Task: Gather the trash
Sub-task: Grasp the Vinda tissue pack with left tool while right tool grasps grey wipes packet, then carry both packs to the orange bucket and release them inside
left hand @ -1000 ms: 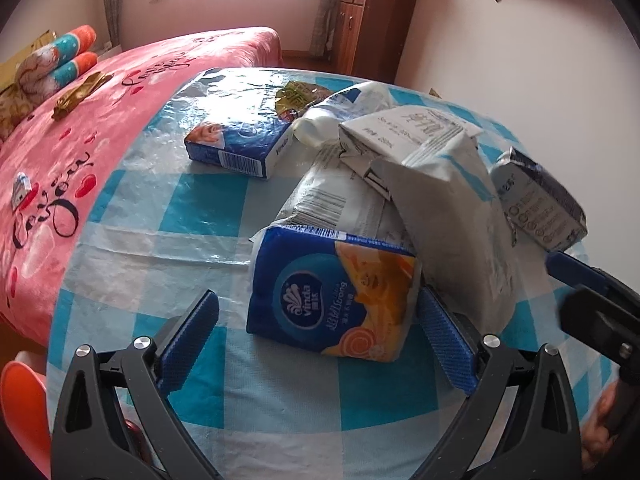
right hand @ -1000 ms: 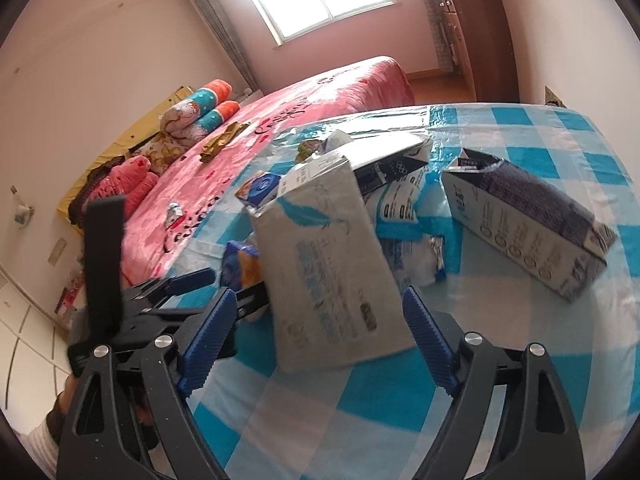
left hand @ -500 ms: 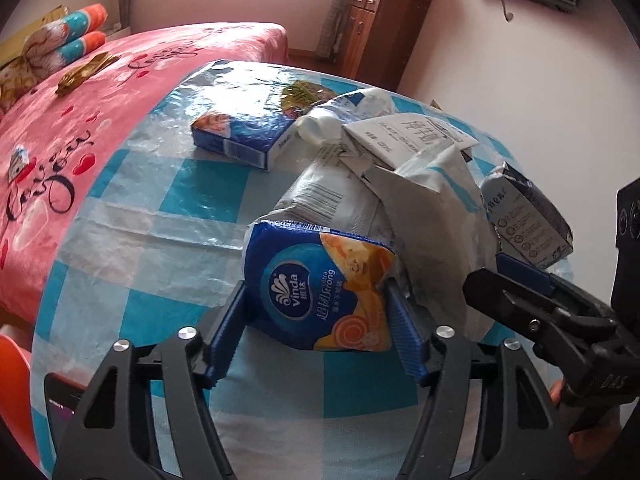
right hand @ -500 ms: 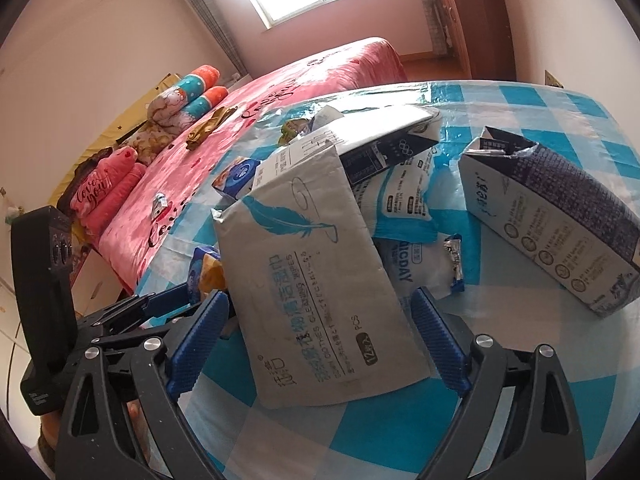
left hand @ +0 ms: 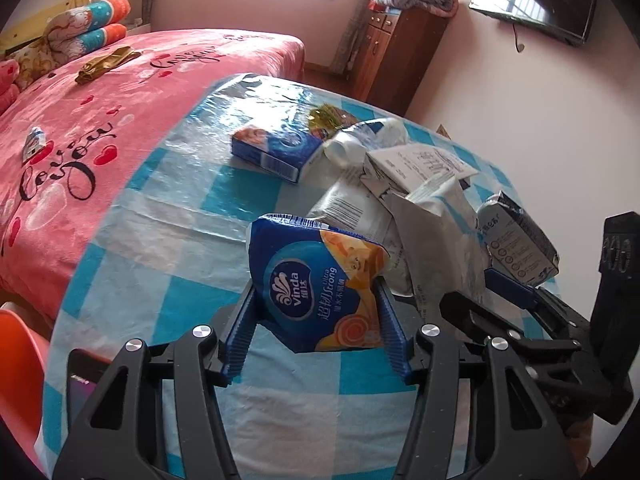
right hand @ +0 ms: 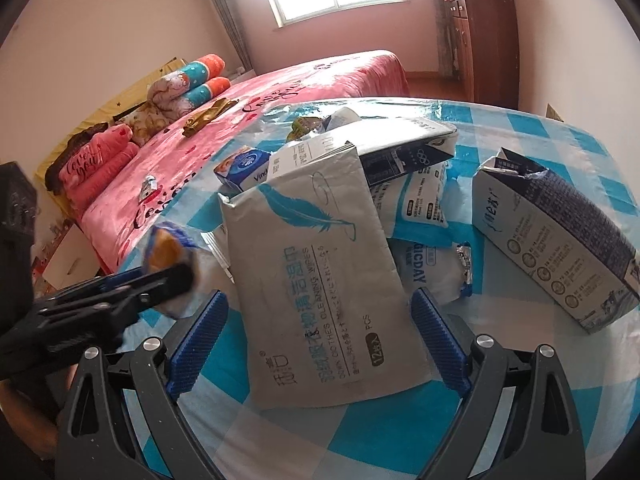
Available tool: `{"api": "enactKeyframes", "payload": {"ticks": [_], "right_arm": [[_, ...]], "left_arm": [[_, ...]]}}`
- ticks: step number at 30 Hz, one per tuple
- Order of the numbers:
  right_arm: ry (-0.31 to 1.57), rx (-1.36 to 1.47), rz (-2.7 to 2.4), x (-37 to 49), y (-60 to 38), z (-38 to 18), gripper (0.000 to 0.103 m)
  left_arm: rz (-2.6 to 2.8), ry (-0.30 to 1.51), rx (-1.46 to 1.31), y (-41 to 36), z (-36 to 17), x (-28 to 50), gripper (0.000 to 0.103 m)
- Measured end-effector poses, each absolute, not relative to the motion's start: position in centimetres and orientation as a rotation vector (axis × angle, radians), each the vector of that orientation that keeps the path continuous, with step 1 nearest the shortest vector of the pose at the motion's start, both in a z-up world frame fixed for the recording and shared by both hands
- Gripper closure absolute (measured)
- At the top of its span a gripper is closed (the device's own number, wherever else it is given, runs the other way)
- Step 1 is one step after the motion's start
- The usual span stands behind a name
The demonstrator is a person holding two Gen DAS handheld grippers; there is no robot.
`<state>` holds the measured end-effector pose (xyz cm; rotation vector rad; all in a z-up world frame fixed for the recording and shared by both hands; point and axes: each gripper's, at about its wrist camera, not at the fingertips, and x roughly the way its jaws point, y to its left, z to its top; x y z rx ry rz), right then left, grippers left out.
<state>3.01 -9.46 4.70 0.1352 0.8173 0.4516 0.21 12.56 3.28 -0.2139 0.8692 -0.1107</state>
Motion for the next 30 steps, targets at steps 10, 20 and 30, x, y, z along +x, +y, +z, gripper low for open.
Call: {"api": "enactKeyframes", "payload": {"ticks": [10, 20, 30], "right_arm": [[0.801, 0.001, 0.401, 3.6, -6.9, 4.0, 0.010], [0.785, -0.042, 0.362, 2.6, -6.5, 3.9, 0.028], [0.761, -0.028, 0.363, 0.4, -6.9, 4.8, 0.036]], "left_arm": [[-0.094, 0.833, -0.226, 14.2, 4.6, -2.3, 0.046], [-0.087, 0.801, -0.234, 15.5, 5.3, -4.9, 0.046], [-0.100, 0.777, -0.263, 16.7, 5.8, -6.8, 0.046]]}}
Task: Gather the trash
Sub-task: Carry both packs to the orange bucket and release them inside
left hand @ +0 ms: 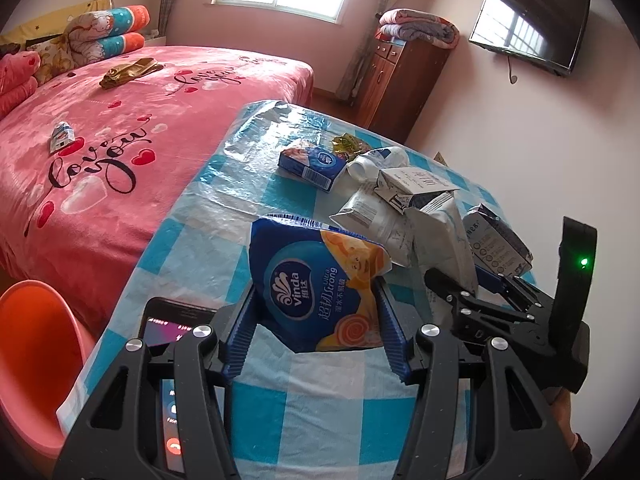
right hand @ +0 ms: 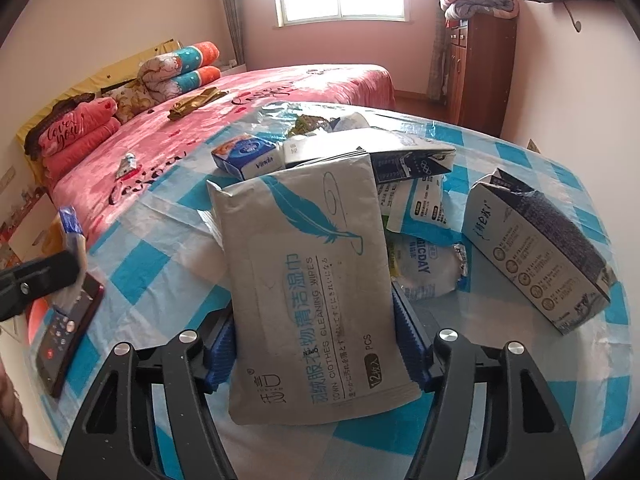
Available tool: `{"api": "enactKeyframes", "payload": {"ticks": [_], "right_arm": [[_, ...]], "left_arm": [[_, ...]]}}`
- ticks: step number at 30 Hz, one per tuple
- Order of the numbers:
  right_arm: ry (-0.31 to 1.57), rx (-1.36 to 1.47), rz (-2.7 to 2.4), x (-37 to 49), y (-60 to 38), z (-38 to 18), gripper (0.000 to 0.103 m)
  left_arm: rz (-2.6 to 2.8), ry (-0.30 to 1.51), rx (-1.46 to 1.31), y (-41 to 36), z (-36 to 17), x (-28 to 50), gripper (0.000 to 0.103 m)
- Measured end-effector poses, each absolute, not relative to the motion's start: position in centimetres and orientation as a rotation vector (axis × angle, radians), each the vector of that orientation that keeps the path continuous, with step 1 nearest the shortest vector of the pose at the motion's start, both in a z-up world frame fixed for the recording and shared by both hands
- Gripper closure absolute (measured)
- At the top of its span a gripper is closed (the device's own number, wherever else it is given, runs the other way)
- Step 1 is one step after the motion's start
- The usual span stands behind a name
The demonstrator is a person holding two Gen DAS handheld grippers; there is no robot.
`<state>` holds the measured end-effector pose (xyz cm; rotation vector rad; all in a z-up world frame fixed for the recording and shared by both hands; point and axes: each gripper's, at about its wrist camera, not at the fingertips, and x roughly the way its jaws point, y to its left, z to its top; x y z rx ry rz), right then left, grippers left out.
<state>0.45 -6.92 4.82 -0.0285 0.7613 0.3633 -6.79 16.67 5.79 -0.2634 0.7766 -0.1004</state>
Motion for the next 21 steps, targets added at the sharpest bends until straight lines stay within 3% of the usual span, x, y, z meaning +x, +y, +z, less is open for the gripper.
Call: {"api": "enactKeyframes", "payload": {"ticks": [12, 21], "right_arm": [[0.743, 0.017, 0.506, -1.6, -3.4, 10.4, 0.036], [0.757, -0.006, 0.819, -4.2, 8.2, 15.1, 0.036]], "left_arm": [[-0.054, 0.702, -0.296, 20.8, 7.6, -10.5, 0.046], [0.148, 0.628, -0.333, 29.3, 8.2, -15.7, 0.046]]}}
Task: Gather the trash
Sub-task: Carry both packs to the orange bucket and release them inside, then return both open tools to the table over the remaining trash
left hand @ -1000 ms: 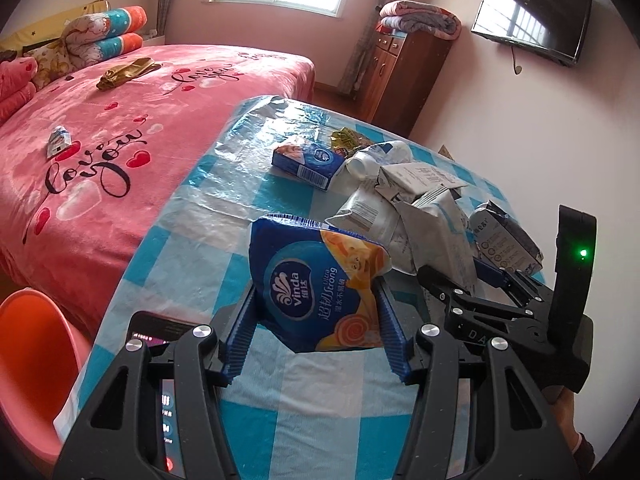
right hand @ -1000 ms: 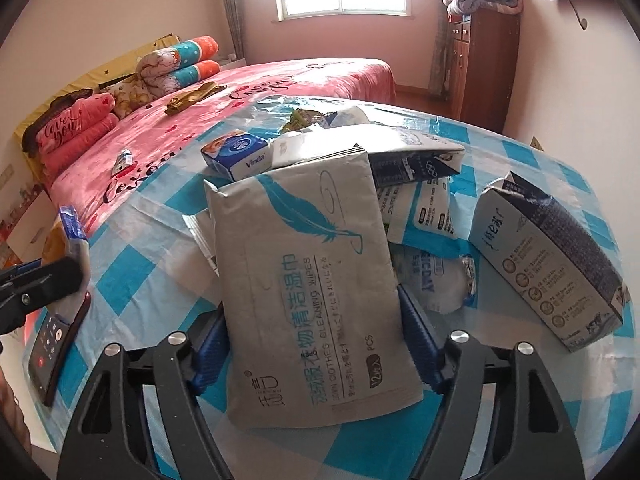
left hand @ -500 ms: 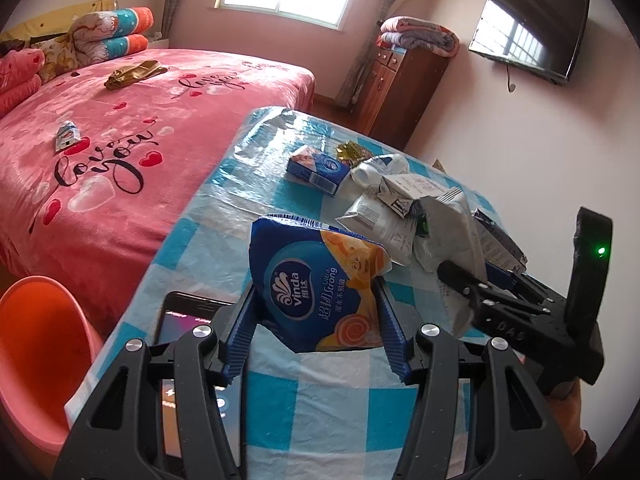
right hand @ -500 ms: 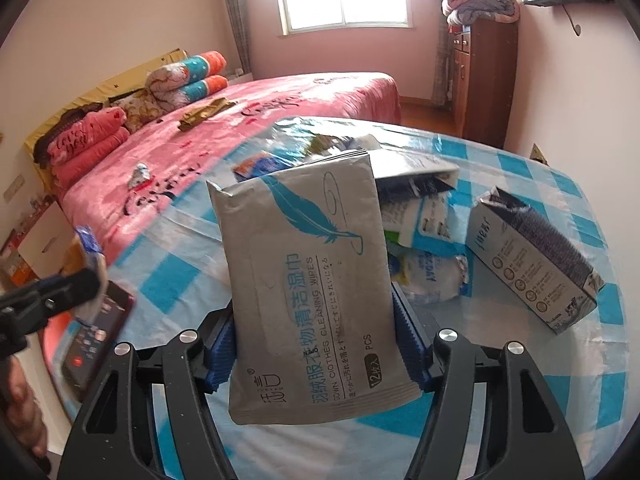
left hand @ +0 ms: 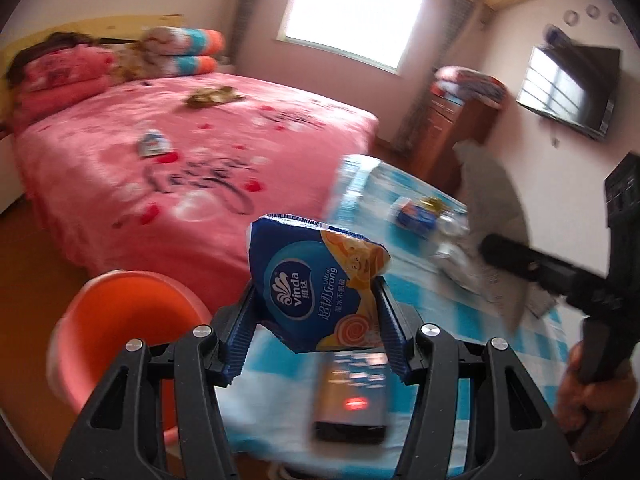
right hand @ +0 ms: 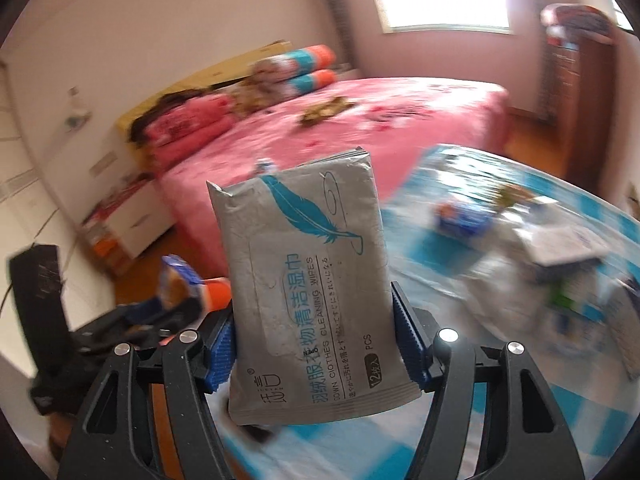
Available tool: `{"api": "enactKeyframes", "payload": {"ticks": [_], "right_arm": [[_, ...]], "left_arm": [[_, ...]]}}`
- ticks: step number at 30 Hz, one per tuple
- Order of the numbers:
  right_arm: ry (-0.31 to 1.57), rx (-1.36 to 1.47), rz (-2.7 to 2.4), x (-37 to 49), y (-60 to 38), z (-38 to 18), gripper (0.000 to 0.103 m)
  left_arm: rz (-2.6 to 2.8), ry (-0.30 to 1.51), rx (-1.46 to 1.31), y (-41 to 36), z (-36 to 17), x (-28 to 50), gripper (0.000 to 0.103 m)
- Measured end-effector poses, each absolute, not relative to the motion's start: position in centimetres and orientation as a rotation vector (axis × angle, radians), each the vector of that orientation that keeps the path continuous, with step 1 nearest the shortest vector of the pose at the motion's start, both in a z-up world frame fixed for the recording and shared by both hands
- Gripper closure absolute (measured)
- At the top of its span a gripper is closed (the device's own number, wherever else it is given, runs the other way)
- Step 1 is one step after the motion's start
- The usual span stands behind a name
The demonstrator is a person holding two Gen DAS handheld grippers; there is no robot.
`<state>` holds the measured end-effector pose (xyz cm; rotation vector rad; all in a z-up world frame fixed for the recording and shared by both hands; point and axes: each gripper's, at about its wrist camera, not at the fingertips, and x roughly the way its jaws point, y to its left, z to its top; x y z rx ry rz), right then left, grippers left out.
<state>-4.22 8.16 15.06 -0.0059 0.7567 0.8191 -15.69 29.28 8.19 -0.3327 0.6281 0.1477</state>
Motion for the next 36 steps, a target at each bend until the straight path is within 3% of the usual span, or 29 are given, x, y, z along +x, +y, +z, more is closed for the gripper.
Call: {"api": "enactKeyframes", "payload": {"ticks": [13, 17, 19, 24, 36], "right_arm": [[0.896, -0.102, 1.123, -7.9, 26.0, 13.2, 0.034], [0.902, -0.183, 1.116, -8.6, 29.4, 11.3, 0.029], [0.893, -0.196, 1.095, -9.2, 29.6, 10.8, 0.019], [0.870, -0.153, 1.063, -9.0, 28.1, 10.4, 0.014], [0.791, -0.110, 0.966, -9.8, 22.0, 10.0, 0.014]], "left_arm": [[0.443, 0.690, -0.460, 41.3, 1.6, -21.1, 0.045], [0.514, 0.702, -0.445, 42.6, -0.6, -21.7, 0.036], [0.543, 0.731, -0.457, 43.5, -1.7, -21.8, 0.030], [0.588, 0.723, -0.469, 44.8, -2.5, -22.8, 0.022], [0.515, 0.622, -0.416, 43.4, -0.9, -23.6, 0.021]]}}
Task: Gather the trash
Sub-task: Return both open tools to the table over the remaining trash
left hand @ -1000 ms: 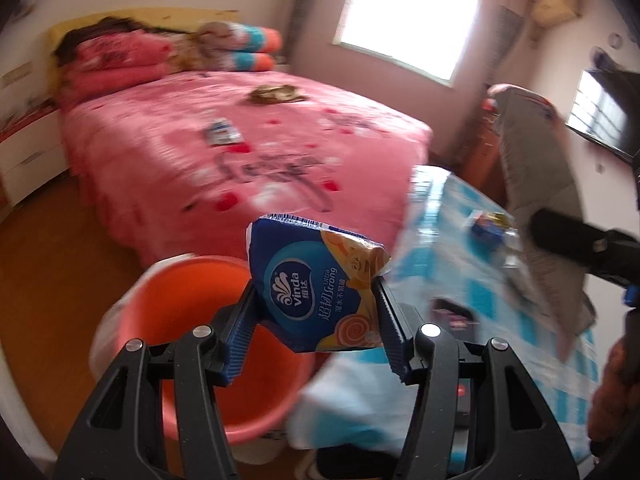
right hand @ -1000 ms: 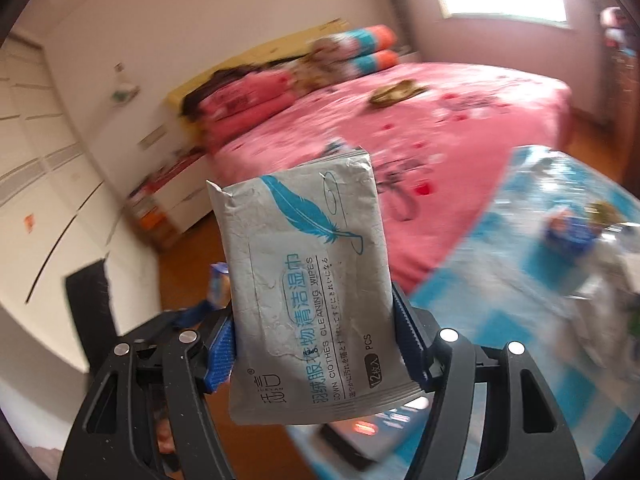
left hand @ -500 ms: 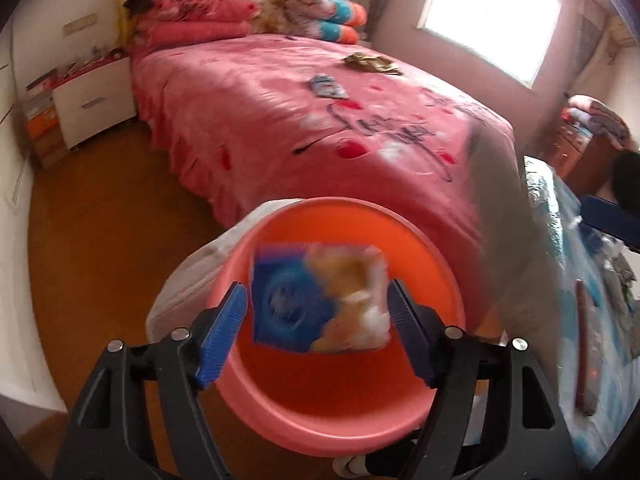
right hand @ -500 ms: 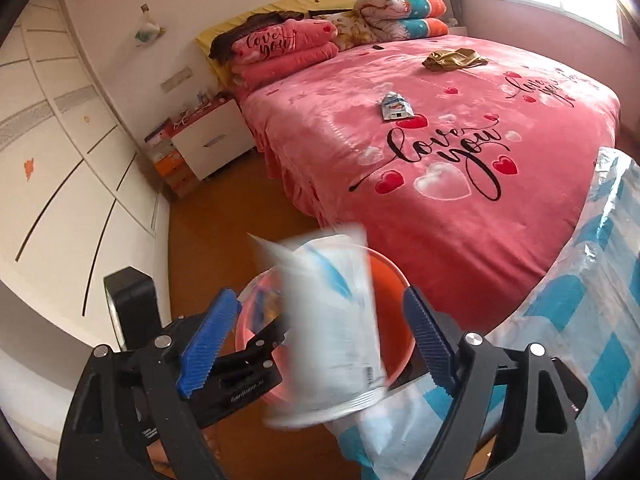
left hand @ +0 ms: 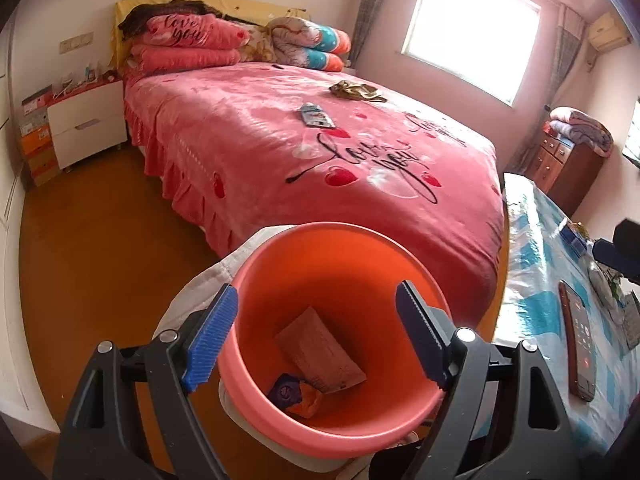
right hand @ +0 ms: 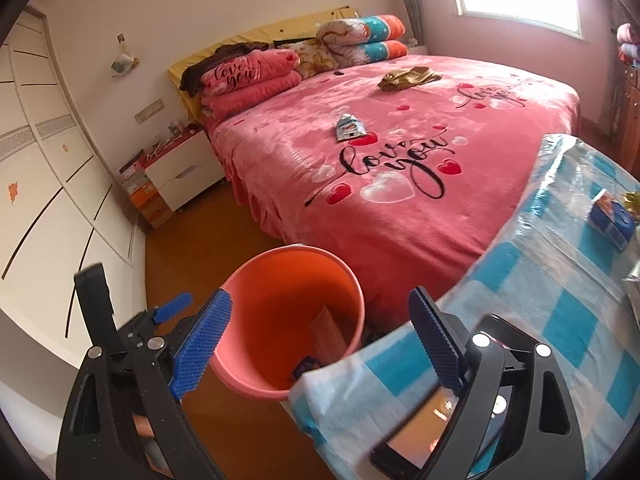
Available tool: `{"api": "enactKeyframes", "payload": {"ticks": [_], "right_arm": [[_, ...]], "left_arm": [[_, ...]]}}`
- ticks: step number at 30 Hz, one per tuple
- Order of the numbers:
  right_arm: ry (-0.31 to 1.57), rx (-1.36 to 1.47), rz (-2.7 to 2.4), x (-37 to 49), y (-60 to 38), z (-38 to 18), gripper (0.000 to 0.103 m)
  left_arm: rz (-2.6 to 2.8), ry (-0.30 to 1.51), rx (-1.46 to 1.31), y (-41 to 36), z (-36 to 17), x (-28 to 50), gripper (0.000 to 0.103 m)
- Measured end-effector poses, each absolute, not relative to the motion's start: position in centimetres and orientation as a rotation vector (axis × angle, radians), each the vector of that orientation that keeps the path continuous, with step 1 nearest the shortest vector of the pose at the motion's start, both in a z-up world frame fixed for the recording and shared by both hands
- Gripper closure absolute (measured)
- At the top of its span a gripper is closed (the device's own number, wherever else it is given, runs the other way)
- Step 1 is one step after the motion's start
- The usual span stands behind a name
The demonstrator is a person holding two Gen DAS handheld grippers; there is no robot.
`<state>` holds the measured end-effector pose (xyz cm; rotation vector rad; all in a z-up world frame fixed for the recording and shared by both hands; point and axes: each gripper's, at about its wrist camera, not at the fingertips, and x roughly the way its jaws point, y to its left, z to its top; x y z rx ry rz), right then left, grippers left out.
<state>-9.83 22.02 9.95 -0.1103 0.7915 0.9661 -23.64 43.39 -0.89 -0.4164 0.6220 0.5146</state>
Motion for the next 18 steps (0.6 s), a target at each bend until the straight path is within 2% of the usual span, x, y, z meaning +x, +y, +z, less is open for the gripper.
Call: {"api": "enactKeyframes", "payload": {"ticks": [18], "right_arm": [[0.739, 0.018, 0.853, -9.4, 12.2, 9.6, 0.008]], "left_arm": [[0.394, 0.672, -0.413, 37.6, 2.6, -21.5, 0.021]]}}
